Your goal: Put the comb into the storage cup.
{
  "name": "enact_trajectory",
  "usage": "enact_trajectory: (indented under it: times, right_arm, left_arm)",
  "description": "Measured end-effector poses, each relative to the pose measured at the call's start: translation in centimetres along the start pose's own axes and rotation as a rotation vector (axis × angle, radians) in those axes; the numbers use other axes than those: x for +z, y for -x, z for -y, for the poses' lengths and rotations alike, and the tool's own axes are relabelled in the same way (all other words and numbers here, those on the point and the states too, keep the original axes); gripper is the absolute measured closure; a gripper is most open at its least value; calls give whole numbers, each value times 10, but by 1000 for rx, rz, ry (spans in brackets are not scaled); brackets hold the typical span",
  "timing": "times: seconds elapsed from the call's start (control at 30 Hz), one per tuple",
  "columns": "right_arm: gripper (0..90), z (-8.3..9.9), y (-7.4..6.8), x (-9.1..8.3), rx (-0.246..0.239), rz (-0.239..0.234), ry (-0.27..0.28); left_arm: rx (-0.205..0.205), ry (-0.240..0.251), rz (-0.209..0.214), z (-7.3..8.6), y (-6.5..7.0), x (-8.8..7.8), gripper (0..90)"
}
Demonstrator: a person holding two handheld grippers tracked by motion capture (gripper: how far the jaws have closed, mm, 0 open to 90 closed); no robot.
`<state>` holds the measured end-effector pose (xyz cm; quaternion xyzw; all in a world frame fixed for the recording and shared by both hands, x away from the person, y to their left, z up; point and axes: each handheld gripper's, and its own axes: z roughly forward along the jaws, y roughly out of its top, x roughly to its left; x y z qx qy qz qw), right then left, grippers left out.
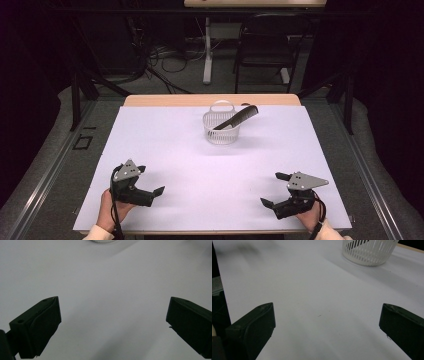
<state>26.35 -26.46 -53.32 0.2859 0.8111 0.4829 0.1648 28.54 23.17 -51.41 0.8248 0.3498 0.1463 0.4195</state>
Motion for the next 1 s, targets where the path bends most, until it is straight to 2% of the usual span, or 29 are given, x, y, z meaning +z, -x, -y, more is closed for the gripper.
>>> enact_trajectory:
  times: [0.3, 0.43, 0.63, 0.83, 1.0]
  right_arm:
    - [2, 0, 0, 0, 1, 1, 1]
    - [2, 0, -1, 0, 3, 2, 2]
    - [2, 0, -1, 0, 4, 1, 4]
    - [0, 0, -1, 0, -1, 0, 8]
    - [0, 0, 0, -1, 1, 12, 16]
  left_arm:
    - [-15, 1, -1, 15, 6, -1, 0]
    - [-8, 0, 3, 21, 10, 0, 0]
    - [12, 0, 5, 24, 14, -1, 0]
    - [13, -13, 24, 24, 12, 2, 0]
    - [12, 0, 13, 23, 10, 0, 0]
